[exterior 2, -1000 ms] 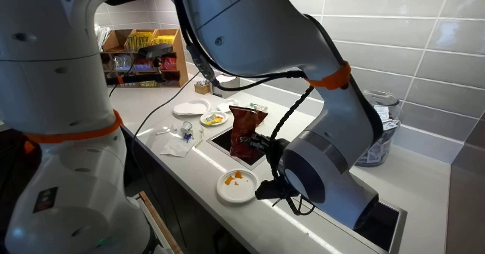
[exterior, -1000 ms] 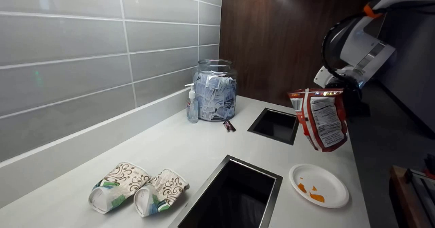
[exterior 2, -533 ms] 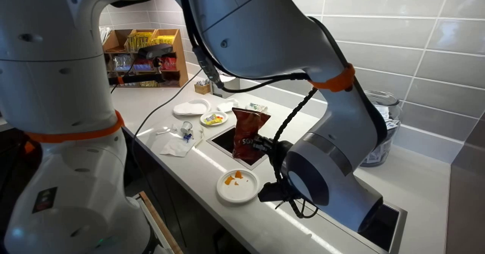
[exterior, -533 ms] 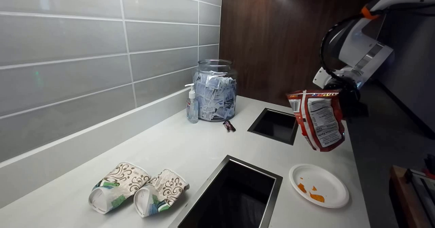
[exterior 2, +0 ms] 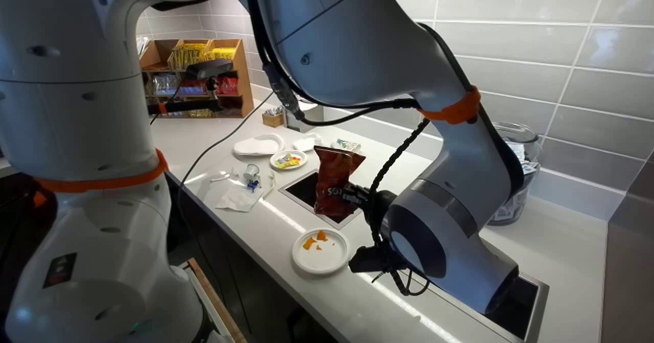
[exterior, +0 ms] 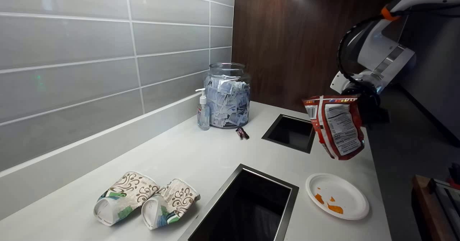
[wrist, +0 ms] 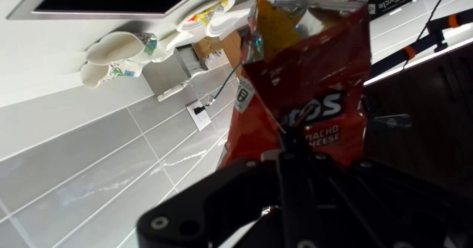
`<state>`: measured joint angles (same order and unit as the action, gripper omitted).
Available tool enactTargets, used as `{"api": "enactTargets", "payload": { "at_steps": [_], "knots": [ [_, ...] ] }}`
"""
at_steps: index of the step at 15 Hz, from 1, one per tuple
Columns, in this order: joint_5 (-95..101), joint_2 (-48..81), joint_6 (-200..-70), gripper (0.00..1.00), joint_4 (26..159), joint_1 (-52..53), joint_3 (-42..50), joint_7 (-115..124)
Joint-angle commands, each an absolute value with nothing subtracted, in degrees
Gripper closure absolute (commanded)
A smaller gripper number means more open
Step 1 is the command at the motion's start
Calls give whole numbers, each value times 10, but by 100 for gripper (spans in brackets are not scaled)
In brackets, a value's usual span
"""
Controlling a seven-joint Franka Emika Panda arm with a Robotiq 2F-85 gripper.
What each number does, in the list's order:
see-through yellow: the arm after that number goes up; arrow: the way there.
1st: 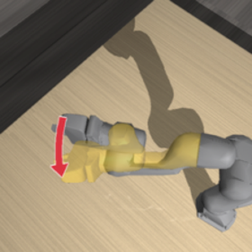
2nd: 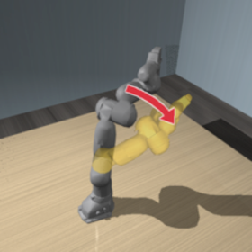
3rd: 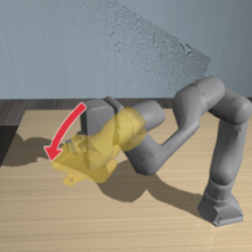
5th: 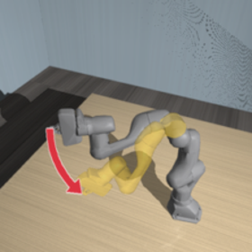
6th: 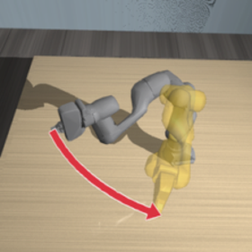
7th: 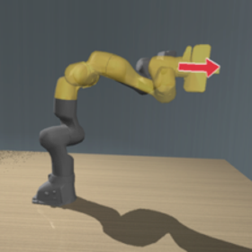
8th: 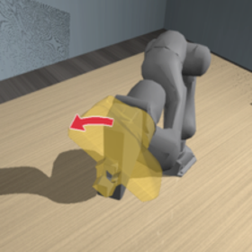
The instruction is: Pour the contents in the orange packet onto the white plate then throw the packet in the trash chute on the left.
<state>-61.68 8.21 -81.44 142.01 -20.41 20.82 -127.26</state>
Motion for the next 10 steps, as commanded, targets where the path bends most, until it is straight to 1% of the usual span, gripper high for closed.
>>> {"api": "enactTargets", "payload": {
  "at_steps": [1, 5, 6, 7, 8, 9, 10],
  "knots": [
    [-607, 106, -765, 100, 1401, -212, 207, -1288],
    [-605, 119, -731, 100, 1391, -216, 208, -1295],
    [-615, 117, -750, 100, 1395, -214, 210, -1284],
    [-620, 100, -814, 100, 1408, -204, 212, -1264],
    [-608, 113, -770, 100, 1396, -211, 208, -1284],
    [-613, 115, -771, 100, 1395, -213, 209, -1280],
    [-620, 95, -857, 100, 1412, -199, 212, -1234]
  ]
}}
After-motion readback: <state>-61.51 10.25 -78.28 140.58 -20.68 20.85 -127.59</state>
